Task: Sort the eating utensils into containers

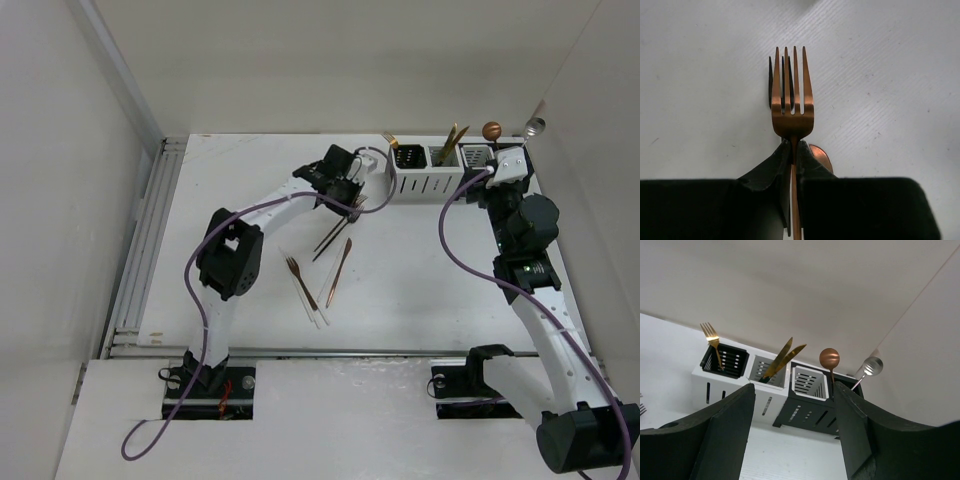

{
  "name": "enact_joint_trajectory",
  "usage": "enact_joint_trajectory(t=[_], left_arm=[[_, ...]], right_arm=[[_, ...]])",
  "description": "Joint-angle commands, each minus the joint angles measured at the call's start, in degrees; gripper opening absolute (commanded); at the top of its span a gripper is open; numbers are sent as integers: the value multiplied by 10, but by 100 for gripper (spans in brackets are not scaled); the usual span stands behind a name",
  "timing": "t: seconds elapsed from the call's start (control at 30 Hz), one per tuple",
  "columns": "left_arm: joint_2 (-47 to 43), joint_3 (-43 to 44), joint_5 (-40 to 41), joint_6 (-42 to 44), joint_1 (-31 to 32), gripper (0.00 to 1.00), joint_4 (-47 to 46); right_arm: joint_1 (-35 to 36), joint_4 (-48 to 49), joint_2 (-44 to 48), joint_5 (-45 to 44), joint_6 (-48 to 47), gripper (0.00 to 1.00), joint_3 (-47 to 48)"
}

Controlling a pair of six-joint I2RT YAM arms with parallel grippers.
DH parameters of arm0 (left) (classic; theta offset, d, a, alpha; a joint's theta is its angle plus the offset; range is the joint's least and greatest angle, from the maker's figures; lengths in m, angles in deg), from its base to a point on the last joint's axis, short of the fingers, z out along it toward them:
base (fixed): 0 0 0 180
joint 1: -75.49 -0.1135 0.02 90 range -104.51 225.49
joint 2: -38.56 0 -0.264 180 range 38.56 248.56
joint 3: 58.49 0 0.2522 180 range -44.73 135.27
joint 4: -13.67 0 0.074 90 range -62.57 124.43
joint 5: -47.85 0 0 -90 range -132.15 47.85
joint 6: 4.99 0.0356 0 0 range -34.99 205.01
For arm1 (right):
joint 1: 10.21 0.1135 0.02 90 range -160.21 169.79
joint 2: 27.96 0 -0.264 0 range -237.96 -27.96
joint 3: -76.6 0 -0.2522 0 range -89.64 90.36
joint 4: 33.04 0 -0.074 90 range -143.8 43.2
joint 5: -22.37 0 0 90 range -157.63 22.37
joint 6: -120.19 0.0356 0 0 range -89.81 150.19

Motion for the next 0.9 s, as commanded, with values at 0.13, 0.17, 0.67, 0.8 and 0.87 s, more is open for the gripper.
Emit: enact_joint_trajectory(t=[0.13,0.17,0.67,0.8,0.87], left_arm=[[-18,88,-68,58,-5,0,123],[-12,105,-69,58,-5,0,138],[-126,115,17,64,3,0,-334],[-86,123,47,75,23,0,-540],[-61,133,60,70,28,0,-606]], right_arm=[[-1,19,10,-12,-1,69,16],[-1,19,10,-12,-1,69,16],[-11,48,-10,-69,64,69,57],[-18,60,-33,-69,78,69,57],[-18,66,-41,-69,78,69,57]])
